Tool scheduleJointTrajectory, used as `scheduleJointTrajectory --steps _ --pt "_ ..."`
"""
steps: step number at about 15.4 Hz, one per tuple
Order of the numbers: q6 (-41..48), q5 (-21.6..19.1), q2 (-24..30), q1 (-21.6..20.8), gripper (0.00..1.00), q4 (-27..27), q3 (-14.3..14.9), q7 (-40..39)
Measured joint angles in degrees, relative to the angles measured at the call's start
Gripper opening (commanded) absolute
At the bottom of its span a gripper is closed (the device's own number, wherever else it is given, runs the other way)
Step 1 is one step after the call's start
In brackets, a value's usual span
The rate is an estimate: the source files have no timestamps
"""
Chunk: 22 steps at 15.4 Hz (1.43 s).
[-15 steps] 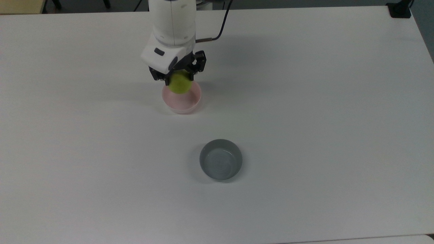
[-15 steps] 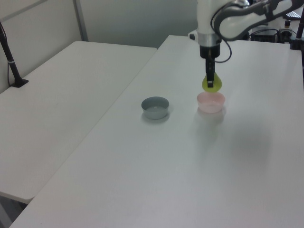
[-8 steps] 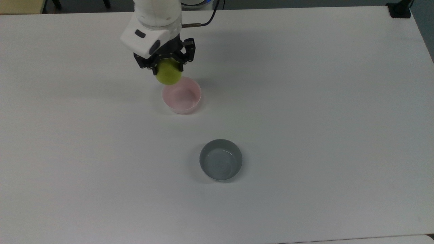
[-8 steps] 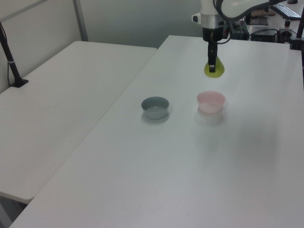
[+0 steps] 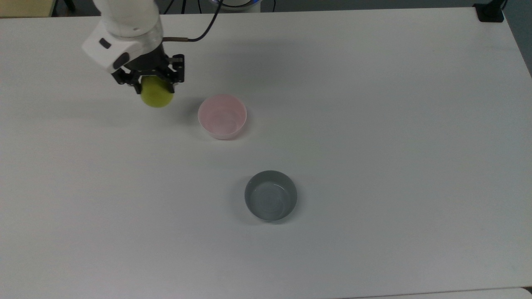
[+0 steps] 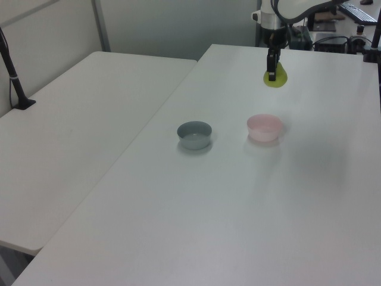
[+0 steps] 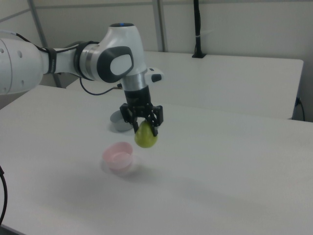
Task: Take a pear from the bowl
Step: 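Lower the pear onto the table beside the pink bowl and release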
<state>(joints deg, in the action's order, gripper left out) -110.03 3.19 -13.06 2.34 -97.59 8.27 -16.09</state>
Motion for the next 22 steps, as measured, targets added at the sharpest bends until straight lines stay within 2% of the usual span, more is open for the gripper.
scheduleJointTrajectory --steps 7,13,15,16,17,18,22 --pt "-6.5 0.8 -6.0 2.5 0.5 0.0 0.4 -0.7" --pt "-12.5 1.7 -11.6 3.7 0.55 0.0 0.5 -0.7" --pt "-14.4 1.9 -12.8 3.8 0.66 0.1 0.5 -0.7" --pt "-14.4 1.9 -12.9 3.9 0.75 0.2 0.5 -0.7" --pt "-14.4 1.9 -12.9 4.0 0.91 0.3 0.5 -0.7" --pt "-14.4 1.9 -12.9 4.1 1.0 0.3 0.6 -0.7" --pt "-14.4 1.9 -12.9 4.2 1.0 0.5 0.6 -0.7"
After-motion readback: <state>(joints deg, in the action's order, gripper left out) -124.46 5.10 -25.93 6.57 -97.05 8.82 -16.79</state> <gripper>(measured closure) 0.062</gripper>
